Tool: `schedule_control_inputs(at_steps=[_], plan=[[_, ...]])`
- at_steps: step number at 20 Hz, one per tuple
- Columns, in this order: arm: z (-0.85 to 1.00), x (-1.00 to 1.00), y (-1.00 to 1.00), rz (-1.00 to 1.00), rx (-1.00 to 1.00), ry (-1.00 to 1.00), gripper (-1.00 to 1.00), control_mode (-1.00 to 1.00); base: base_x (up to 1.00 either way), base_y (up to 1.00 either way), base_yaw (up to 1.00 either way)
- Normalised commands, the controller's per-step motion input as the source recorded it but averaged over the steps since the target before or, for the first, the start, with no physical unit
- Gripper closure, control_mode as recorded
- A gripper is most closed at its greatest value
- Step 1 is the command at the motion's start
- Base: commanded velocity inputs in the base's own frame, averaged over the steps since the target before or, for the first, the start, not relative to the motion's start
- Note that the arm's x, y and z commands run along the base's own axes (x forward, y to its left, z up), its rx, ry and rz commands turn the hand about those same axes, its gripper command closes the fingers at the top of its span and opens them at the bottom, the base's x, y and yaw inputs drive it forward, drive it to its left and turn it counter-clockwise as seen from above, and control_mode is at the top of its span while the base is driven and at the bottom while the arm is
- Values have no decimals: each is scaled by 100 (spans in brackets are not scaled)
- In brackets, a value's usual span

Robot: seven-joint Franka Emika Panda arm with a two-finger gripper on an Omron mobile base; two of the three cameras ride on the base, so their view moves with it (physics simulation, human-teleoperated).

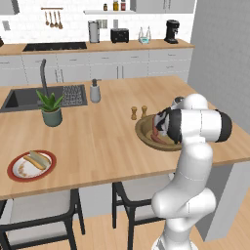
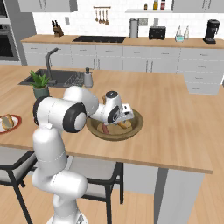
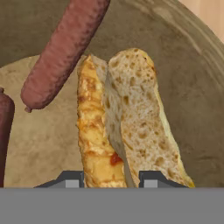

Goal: Place one bun and one sausage from the bowl on each plate.

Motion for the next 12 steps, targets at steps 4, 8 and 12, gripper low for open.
schedule_control_inputs(at_steps=[4, 8, 12], plan=[[70, -13, 3, 0, -1, -2, 100, -100, 0, 0, 0], [65, -38, 3, 1, 0, 3, 100, -100, 0, 0, 0], [64, -46, 3, 2, 5, 12, 100, -100, 0, 0, 0]])
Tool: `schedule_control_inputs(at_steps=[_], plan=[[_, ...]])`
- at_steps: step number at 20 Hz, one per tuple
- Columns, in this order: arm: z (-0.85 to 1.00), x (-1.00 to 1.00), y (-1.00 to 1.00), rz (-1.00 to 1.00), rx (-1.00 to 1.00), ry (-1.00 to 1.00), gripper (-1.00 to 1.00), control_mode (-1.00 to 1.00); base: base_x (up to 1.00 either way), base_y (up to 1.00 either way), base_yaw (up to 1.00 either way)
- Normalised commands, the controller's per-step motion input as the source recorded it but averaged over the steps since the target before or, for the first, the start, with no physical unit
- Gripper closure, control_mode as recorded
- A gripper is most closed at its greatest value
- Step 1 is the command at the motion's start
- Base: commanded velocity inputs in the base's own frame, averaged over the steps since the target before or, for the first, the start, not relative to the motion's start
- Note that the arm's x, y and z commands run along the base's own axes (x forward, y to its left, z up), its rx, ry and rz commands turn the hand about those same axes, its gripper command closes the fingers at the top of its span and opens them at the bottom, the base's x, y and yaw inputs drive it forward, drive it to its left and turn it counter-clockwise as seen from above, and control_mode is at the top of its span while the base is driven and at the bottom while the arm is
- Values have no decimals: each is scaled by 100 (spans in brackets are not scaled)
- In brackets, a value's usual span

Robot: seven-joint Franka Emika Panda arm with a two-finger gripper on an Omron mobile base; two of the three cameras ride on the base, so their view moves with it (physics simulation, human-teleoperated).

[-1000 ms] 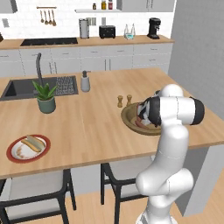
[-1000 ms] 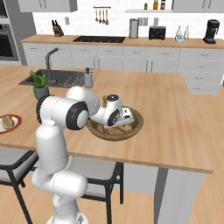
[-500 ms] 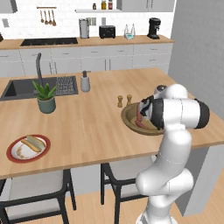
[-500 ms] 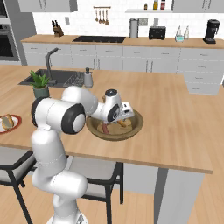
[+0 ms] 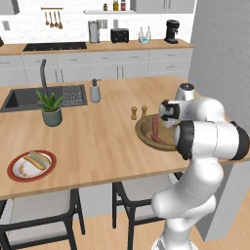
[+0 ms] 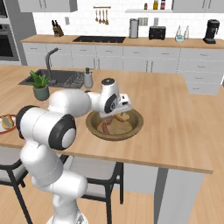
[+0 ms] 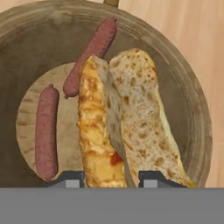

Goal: Place one bun and one sausage from the bowl on each plate.

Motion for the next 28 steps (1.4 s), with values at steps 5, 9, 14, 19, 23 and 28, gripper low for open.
schedule_control_inputs(at_steps=[5, 9, 14, 19, 23, 28], plan=[[73, -41, 2, 1, 9, 18, 100, -100, 0, 0, 0], [78, -38, 15, 0, 5, 15, 100, -100, 0, 0, 0], [72, -40, 42, 0, 0, 4, 100, -100, 0, 0, 0], [44, -83, 45, 0, 0, 7, 100, -100, 0, 0, 0], [45, -97, 38, 0, 0, 8, 100, -100, 0, 0, 0], [33, -84, 26, 0, 0, 4, 100, -100, 0, 0, 0]])
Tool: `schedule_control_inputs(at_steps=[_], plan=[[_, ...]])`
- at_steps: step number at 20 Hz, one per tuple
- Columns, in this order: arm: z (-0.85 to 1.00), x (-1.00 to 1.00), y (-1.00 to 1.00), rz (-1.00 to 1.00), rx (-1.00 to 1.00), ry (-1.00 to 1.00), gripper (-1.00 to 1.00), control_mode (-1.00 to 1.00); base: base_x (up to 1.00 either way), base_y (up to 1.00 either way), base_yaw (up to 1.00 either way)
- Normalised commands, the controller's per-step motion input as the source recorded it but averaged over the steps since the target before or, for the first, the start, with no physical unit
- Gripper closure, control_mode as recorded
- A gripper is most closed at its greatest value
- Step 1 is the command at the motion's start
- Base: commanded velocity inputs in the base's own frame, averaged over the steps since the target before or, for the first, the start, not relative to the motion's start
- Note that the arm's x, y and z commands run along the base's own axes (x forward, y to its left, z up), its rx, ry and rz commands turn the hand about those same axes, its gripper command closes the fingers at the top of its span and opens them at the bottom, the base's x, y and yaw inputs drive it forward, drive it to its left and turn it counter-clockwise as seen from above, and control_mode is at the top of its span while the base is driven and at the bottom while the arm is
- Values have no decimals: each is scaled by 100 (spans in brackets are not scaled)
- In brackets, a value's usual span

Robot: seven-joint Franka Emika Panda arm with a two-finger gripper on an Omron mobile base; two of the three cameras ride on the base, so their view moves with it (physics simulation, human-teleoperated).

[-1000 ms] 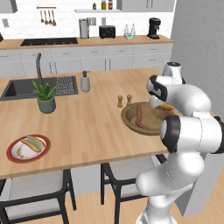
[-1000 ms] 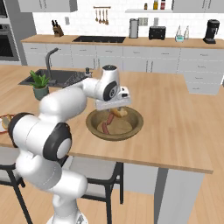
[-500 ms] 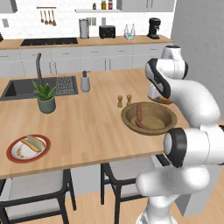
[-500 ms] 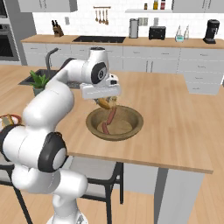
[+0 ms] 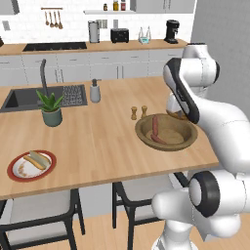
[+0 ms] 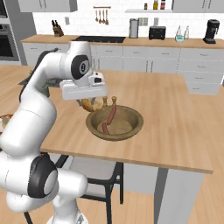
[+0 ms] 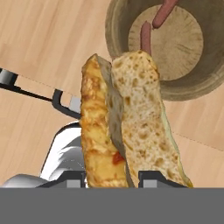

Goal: Place one bun and one sausage from the bowl on each plate.

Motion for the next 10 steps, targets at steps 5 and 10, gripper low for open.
schedule_control_inputs(at_steps=[5, 10], plan=[[4, -34, 0, -2, -1, 0, 100, -100, 0, 0, 0], [0, -18, 0, 0, -1, 0, 100, -100, 0, 0, 0]])
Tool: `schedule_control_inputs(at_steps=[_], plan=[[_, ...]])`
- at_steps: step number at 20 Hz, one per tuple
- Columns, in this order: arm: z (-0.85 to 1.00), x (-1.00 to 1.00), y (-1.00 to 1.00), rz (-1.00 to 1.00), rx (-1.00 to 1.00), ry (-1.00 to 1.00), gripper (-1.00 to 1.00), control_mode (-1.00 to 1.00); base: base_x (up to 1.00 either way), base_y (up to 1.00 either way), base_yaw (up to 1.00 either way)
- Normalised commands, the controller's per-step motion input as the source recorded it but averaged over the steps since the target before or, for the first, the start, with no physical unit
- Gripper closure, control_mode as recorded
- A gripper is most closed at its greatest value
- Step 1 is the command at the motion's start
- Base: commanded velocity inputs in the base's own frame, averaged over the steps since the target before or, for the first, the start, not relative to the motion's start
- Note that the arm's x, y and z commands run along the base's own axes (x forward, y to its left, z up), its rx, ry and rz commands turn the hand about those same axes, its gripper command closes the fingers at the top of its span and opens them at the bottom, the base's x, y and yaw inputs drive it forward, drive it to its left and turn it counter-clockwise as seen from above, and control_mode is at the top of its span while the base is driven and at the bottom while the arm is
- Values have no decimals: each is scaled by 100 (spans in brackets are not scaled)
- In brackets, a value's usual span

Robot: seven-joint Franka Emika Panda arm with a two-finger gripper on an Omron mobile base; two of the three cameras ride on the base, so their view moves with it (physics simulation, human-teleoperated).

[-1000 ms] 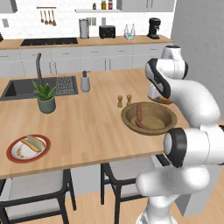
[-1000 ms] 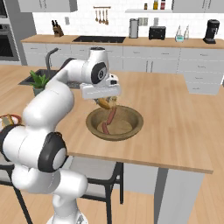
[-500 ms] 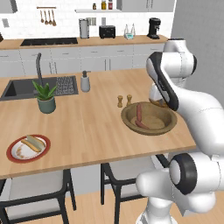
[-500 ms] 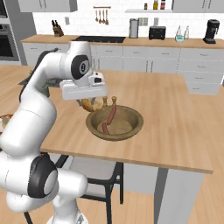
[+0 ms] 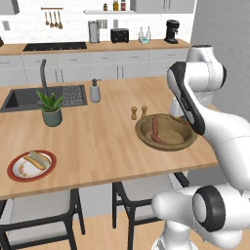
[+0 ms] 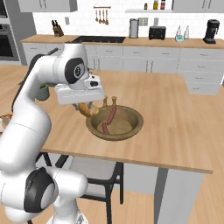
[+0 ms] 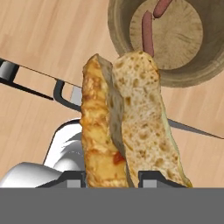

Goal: Place one bun and one sausage from the bowl on each plate.

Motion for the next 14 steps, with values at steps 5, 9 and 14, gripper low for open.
schedule_control_inputs(at_steps=[5, 9, 14], plan=[[0, 0, 0, 0, 0, 0, 100, -100, 0, 0, 0], [0, 0, 0, 0, 0, 0, 100, -100, 0, 0, 0], [0, 0, 0, 0, 0, 0, 100, 100, 0, 0, 0]])
